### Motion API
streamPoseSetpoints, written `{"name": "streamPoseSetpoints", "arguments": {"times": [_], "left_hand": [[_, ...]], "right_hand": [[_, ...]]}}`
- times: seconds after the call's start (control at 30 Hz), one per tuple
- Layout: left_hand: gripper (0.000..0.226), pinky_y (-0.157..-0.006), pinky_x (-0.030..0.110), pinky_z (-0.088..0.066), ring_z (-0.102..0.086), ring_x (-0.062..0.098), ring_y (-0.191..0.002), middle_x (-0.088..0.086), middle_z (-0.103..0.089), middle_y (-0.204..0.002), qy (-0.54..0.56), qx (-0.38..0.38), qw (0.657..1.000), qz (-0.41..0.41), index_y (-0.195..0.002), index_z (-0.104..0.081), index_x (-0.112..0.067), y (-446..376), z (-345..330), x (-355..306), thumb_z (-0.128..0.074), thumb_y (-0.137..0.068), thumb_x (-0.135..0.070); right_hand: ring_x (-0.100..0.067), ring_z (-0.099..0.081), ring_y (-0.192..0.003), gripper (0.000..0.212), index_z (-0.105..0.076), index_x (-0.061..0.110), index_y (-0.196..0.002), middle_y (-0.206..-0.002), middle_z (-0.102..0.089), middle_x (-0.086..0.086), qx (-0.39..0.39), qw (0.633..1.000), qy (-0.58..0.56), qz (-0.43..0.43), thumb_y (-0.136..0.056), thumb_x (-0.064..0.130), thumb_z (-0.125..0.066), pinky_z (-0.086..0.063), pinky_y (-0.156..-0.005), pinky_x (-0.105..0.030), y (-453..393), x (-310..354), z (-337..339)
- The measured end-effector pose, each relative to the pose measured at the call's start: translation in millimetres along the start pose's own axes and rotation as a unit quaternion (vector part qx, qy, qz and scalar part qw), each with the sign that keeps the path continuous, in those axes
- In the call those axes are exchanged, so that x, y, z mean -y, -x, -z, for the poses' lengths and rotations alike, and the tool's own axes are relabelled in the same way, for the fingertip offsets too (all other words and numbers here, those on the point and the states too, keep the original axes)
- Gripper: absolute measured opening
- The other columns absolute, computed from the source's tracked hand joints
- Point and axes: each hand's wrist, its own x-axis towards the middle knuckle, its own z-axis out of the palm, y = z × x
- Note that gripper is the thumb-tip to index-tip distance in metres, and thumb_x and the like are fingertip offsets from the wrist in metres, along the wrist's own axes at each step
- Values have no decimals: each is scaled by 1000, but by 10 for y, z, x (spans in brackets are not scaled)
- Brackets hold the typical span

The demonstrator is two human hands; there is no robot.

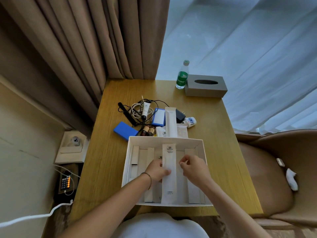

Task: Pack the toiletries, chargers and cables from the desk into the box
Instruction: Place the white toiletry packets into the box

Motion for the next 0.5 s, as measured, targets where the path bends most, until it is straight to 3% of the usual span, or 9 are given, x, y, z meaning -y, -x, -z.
{"name": "streamPoseSetpoints", "arguments": {"times": [0.23,0.37,0.5], "left_hand": [[35,-94,41,-57,-68,23,-104,4,-72,-113,-86,-42,995,0,-120,-67,-17,-282,-151,104,-75,-86,-18],[26,-86,34,-57,-66,17,-93,-2,-71,-101,-167,-90,982,-8,-106,-68,-21,-390,-293,151,-77,-83,-27],[25,-77,34,-58,-65,17,-83,-3,-68,-88,-284,-148,947,-4,-90,-64,-21,-430,-342,217,-77,-82,-41]], "right_hand": [[-20,-70,-66,13,-70,24,-95,-69,-70,5,21,1000,-16,5,-95,25,-57,-59,-63,-40,65,29,90],[-19,-68,-63,13,-70,23,-95,-69,-71,4,27,999,-21,1,-96,25,-57,-56,-58,-38,99,42,129],[-21,-70,-66,14,-71,22,-95,-71,-71,5,27,999,-33,4,-96,24,-57,-58,-61,-40,129,11,153]]}}
